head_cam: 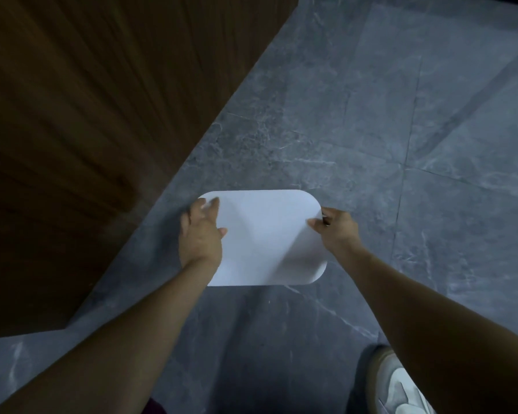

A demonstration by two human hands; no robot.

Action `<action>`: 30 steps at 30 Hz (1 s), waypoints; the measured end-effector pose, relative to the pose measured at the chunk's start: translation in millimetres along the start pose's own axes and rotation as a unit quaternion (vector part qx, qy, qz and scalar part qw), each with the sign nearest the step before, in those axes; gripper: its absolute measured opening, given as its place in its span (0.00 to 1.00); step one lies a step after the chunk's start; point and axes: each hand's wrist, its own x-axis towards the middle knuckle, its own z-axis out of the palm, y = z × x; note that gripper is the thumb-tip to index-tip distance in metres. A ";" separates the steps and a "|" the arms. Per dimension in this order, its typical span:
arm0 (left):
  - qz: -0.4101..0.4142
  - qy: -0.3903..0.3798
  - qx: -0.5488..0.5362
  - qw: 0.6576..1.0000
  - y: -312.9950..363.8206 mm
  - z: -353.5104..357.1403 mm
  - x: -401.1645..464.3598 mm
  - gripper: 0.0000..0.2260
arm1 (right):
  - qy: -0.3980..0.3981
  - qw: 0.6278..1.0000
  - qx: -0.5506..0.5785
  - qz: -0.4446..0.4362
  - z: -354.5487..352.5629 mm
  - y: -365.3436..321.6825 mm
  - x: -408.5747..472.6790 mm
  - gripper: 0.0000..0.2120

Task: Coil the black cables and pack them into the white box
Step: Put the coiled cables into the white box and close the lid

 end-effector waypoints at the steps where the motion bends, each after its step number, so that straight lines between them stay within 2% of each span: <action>1: 0.049 -0.022 0.001 0.999 8.1 3.6 -3.6 0.25 | -0.002 1.000 0.003 0.000 -0.1 -0.3 0.2 0.11; 3: 0.106 -0.090 0.018 0.990 26.9 11.7 -14.3 0.26 | -0.013 1.000 0.011 -0.005 -1.6 -0.1 0.0 0.09; 5: 0.112 -0.135 0.041 0.984 38.9 16.1 -21.4 0.35 | -0.034 0.999 0.025 -0.004 -3.8 2.5 -0.3 0.08; 9: 0.100 -0.144 0.069 0.982 41.3 21.1 -22.9 0.47 | -0.045 0.997 0.064 0.026 -5.4 8.1 2.4 0.05; 15: 0.092 -0.152 0.078 0.981 48.0 16.4 -18.4 0.48 | -0.007 0.992 0.105 0.063 -2.0 8.2 9.8 0.07; 20: 0.087 -0.163 0.103 0.977 51.5 11.1 -8.2 0.48 | 0.012 0.996 0.068 0.053 -0.1 0.0 15.8 0.08; 22: 0.087 -0.168 0.096 0.977 51.6 10.1 -8.9 0.48 | 0.011 1.000 0.007 0.024 0.4 -4.6 16.9 0.18; 24: 0.089 -0.169 0.094 0.977 50.8 10.1 -10.3 0.47 | 0.020 0.994 -0.098 -0.049 -0.9 -10.5 13.4 0.27; 26: 0.092 -0.165 0.096 0.977 50.2 11.2 -10.1 0.47 | 0.010 0.967 -0.205 -0.153 -3.2 -15.6 6.9 0.28; 28: 0.093 -0.164 0.095 0.977 49.4 12.3 -9.9 0.47 | -0.063 0.929 -0.303 -0.206 -5.0 -14.4 2.2 0.28; 30: 0.094 -0.166 0.092 0.977 48.6 12.9 -11.1 0.47 | -0.143 0.897 -0.363 -0.207 -8.3 -7.8 -2.4 0.38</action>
